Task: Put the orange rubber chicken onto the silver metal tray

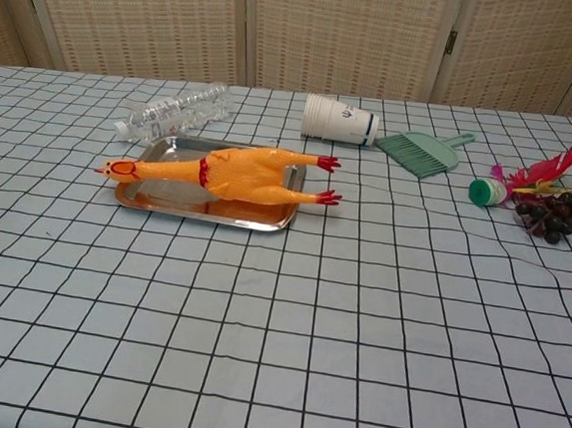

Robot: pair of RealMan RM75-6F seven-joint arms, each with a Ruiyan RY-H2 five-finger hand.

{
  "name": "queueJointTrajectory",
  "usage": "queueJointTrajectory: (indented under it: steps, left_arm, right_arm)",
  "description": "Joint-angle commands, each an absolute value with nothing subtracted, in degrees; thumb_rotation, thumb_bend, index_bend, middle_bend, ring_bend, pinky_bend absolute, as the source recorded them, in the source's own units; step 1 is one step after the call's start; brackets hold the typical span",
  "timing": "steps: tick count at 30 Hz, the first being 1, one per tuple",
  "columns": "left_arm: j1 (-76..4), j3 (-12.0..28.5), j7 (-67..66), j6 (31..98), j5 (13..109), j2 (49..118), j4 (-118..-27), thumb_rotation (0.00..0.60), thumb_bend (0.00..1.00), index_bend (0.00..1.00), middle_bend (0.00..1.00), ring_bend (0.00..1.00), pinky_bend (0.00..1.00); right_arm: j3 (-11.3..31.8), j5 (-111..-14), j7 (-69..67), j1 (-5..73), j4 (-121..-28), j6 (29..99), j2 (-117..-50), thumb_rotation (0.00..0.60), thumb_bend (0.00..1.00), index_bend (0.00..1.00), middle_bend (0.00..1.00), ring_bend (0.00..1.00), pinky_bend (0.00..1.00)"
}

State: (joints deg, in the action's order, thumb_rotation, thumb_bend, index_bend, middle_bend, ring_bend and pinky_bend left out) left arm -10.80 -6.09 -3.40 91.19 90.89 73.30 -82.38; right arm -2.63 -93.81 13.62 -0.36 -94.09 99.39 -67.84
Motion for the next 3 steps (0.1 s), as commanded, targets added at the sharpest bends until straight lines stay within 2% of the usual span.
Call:
queueJointTrajectory:
  steps: [1, 3]
  left_arm:
    - [-9.9, -6.7, -5.0, 92.7, 93.3, 73.5, -83.4, 0.600, 0.37, 0.00, 0.00, 0.00, 0.04]
    - [-9.8, -6.6, -4.9, 92.7, 94.2, 73.7, -83.3, 0.600, 0.37, 0.00, 0.00, 0.00, 0.04]
  right_arm:
    - [-2.7, -95.7, 9.1, -2.6, -92.8, 102.6, -67.4, 0.600, 0.06, 0.00, 0.00, 0.00, 0.00]
    - [-2.3, -95.9, 8.2, -3.1, -92.5, 103.5, -66.8, 0.600, 0.06, 0.00, 0.00, 0.00, 0.00]
